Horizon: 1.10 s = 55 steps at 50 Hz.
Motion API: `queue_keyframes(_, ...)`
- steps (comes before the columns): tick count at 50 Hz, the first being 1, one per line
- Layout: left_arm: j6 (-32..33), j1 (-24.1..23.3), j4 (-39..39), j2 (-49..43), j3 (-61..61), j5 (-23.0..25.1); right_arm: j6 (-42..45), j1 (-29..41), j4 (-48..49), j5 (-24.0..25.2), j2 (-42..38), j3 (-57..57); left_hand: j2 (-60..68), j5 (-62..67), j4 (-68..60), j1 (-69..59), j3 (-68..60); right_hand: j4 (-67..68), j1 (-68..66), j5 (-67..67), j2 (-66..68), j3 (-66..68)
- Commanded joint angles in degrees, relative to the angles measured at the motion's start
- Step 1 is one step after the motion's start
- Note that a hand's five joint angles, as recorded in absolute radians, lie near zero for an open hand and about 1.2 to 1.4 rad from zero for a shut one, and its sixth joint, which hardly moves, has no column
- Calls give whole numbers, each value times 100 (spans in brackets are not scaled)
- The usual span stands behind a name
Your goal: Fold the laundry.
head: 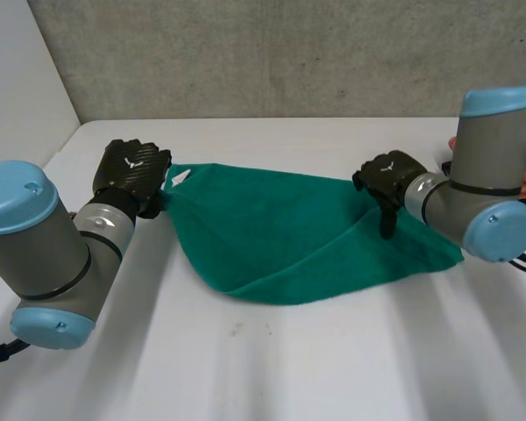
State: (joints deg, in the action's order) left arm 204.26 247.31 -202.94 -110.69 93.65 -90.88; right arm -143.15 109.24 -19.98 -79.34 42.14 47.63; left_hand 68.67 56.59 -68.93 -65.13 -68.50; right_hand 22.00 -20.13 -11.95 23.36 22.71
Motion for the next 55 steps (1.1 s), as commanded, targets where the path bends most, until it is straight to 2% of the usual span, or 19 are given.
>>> queue_keyframes(1, 0, 11, 0, -14, -5, 0, 366, -131, 38, 33, -689, -403, 1133, 1341, -1107, -1487, -1150, 675, -862, -680, 538, 603)
queue_keyframes(8, 0, 19, 0, -5, -5, 0, 411, -175, 152, 51, -1032, -588, 1133, 1341, -1107, -1487, -1150, 1448, -1635, -1453, 1311, 1376)
queue_keyframes(11, 0, 19, 0, -5, -5, 0, 411, -237, 258, 50, -1120, -632, 1133, 1341, -1107, -1487, -1150, 3142, -3329, -3147, 3005, 3070)
queue_keyframes(12, -9, 28, 0, -5, -5, 0, 402, -237, 336, 50, -1129, -632, 1133, 1341, -1107, -1487, -1150, 5280, -5467, -5284, 5143, 5208)
queue_keyframes(13, -9, 37, 0, -5, -5, 0, 393, -237, 398, 33, -1111, -632, 1133, 1341, -1107, -1487, -1150, 5795, -5982, -5800, 5658, 5723)
queue_keyframes(18, -18, 81, 18, 100, 4, -26, 288, -211, 829, -72, -620, -351, 1133, 1341, -1107, -1487, -1150, 5800, -5987, -5805, 5664, 5729)
queue_keyframes(26, 44, 362, 246, 662, 188, -44, 15, -509, 1049, -55, 1399, 1500, 1133, 1341, -1107, -1487, -1150, 5800, -5987, -5805, 5664, 5729)
queue_keyframes(31, 70, 713, 729, 1127, 478, -44, 129, -816, 926, -2, 2166, 2539, 1133, 1341, -1107, -1487, -1150, 5800, -5987, -5805, 5664, 5729)
queue_keyframes(35, 88, 916, 1422, 1479, 777, -18, 866, -1238, 479, 77, 2878, 3524, 1133, 1341, -1107, -1487, -1150, 5800, -5987, -5805, 5664, 5729)
queue_keyframes(40, 271, 1048, 3037, 2084, 1347, 0, 2535, -1765, -611, 68, 3906, 4772, 1133, 1341, -1107, -1487, -1150, 5800, -5987, -5805, 5664, 5729)
queue_keyframes(42, 368, 1057, 3312, 2209, 1471, 9, 3131, -2019, -1057, 85, 4257, 5228, 1133, 1341, -1107, -1487, -1150, 5800, -5987, -5805, 5664, 5729)
queue_keyframes(43, 526, 1048, 3610, 2357, 1620, 9, 3266, -2073, -1165, 112, 4372, 5352, 1133, 1341, -1107, -1487, -1150, 5800, -5987, -5805, 5664, 5729)
queue_keyframes(46, 746, 943, 3832, 2534, 1840, 17, 3293, -2206, -1289, 287, 4558, 5634, 1133, 1341, -1107, -1487, -1150, 5800, -5987, -5805, 5664, 5729)
queue_keyframes(52, 844, 696, 3780, 2473, 1850, 9, 3285, -2153, -1176, 674, 4558, 5837, 1133, 1341, -1107, -1487, -1150, 5800, -5987, -5805, 5664, 5729)
queue_keyframes(55, 861, 661, 3543, 2105, 1631, -9, 3215, -2127, -877, 666, 4444, 5750, 1133, 1341, -1107, -1487, -1150, 5800, -5987, -5805, 5664, 5729)
